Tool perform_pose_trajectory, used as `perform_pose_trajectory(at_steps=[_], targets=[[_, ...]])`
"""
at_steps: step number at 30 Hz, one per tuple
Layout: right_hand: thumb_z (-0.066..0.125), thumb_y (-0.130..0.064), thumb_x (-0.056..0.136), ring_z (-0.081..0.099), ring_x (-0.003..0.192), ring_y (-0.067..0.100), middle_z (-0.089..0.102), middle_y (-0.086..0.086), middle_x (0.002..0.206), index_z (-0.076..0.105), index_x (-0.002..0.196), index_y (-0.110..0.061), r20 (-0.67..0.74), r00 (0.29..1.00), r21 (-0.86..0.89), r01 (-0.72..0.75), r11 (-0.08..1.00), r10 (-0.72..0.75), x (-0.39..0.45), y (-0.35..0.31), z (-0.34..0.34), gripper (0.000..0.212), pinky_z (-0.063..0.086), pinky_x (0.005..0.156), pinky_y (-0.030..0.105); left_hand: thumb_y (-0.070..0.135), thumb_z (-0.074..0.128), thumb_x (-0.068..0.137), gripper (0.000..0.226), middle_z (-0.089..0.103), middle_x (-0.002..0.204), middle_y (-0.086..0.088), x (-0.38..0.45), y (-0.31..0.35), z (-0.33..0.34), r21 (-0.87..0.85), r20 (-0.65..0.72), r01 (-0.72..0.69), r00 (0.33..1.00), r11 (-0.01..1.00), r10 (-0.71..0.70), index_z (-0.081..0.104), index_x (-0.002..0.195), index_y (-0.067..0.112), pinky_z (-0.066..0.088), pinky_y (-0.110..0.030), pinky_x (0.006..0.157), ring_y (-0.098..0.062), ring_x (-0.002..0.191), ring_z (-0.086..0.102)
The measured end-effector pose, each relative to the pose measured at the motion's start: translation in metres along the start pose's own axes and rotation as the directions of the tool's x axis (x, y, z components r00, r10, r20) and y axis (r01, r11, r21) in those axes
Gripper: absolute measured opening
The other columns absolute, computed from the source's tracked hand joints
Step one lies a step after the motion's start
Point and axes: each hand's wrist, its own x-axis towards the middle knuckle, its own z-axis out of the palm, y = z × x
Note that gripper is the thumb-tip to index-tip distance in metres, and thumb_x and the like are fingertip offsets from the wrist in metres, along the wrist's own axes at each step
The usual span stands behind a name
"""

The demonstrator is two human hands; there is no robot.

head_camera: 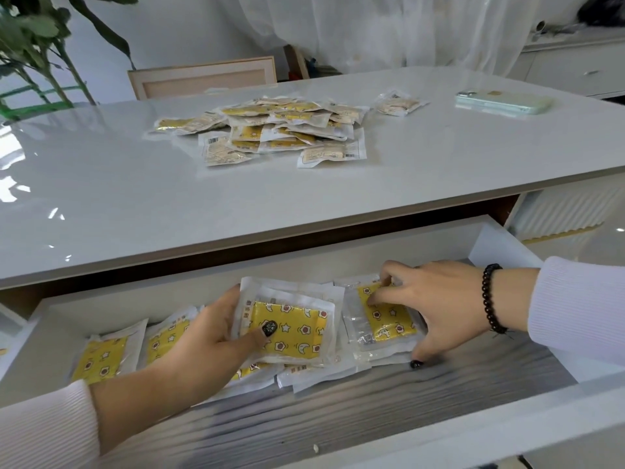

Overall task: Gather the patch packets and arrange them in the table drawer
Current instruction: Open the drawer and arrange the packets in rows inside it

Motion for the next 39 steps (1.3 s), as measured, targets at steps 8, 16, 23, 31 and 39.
perform_pose_trajectory(at_steps=[8, 16, 23, 31, 39], targets=[[0.067, -0.065, 0.069, 0.038, 0.074, 0.005, 0.019, -0.011, 0.137, 0.029, 0.139, -0.039, 0.017, 1.000, 0.095, 0.006, 0.995, -0.008, 0.002, -0.001, 0.002, 0.084, 0.030, 0.058, 0.008, 0.004, 0.058, 0.091, 0.026, 0.075, 0.093, 0.015, 0.001, -0.002, 0.002, 0.016, 0.007, 0.016, 1.000, 1.000, -0.016, 0.055, 0.108, 0.023, 0.055, -0.019, 0.060, -0.005, 0.082, 0.072], [0.064, -0.073, 0.064, 0.042, 0.092, 0.006, 0.026, -0.014, 0.136, 0.030, 0.139, -0.036, -0.054, 0.998, 0.112, -0.012, 0.994, 0.019, 0.000, -0.003, 0.000, 0.090, 0.033, 0.071, 0.012, 0.008, 0.057, 0.092, 0.027, 0.074, 0.101, 0.016, 0.001, -0.002, 0.002, 0.007, 0.024, 0.032, 0.999, 0.999, -0.032, 0.054, 0.111, 0.027, 0.054, -0.032, 0.090, -0.006, 0.096, 0.070], [0.062, -0.057, 0.071, 0.057, 0.080, 0.002, 0.059, -0.017, 0.099, 0.055, 0.111, -0.033, -0.354, 0.921, 0.703, 0.148, 0.695, 0.161, 0.012, -0.038, -0.029, 0.047, 0.053, 0.074, 0.021, 0.007, 0.052, 0.094, 0.025, 0.073, 0.104, 0.014, -0.001, -0.001, 0.010, -0.066, 0.100, 0.018, 0.995, 0.998, -0.011, 0.054, 0.115, 0.021, 0.055, -0.024, 0.088, -0.006, 0.100, 0.069], [0.070, -0.024, 0.083, 0.067, 0.094, 0.014, 0.070, -0.004, 0.106, 0.060, 0.105, -0.025, -0.180, 0.981, 0.805, 0.101, 0.585, 0.078, 0.024, -0.057, -0.022, 0.025, 0.056, 0.082, 0.037, 0.021, 0.057, 0.089, 0.024, 0.072, 0.107, 0.002, -0.002, -0.001, 0.020, -0.079, 0.079, -0.123, 0.988, 0.989, 0.129, 0.050, 0.112, 0.020, 0.056, -0.038, 0.087, -0.016, 0.099, 0.069], [0.075, -0.017, 0.077, 0.065, 0.073, 0.005, 0.069, -0.009, 0.085, 0.060, 0.087, -0.028, -0.093, 0.968, 0.793, -0.070, 0.604, 0.235, -0.003, -0.024, -0.031, 0.021, 0.054, 0.065, 0.019, 0.048, 0.066, 0.076, 0.037, 0.069, 0.106, 0.006, 0.008, -0.002, 0.041, -0.144, 0.046, -0.187, 0.980, 0.972, 0.195, 0.056, 0.110, 0.035, 0.053, -0.048, 0.087, -0.021, 0.099, 0.064]])
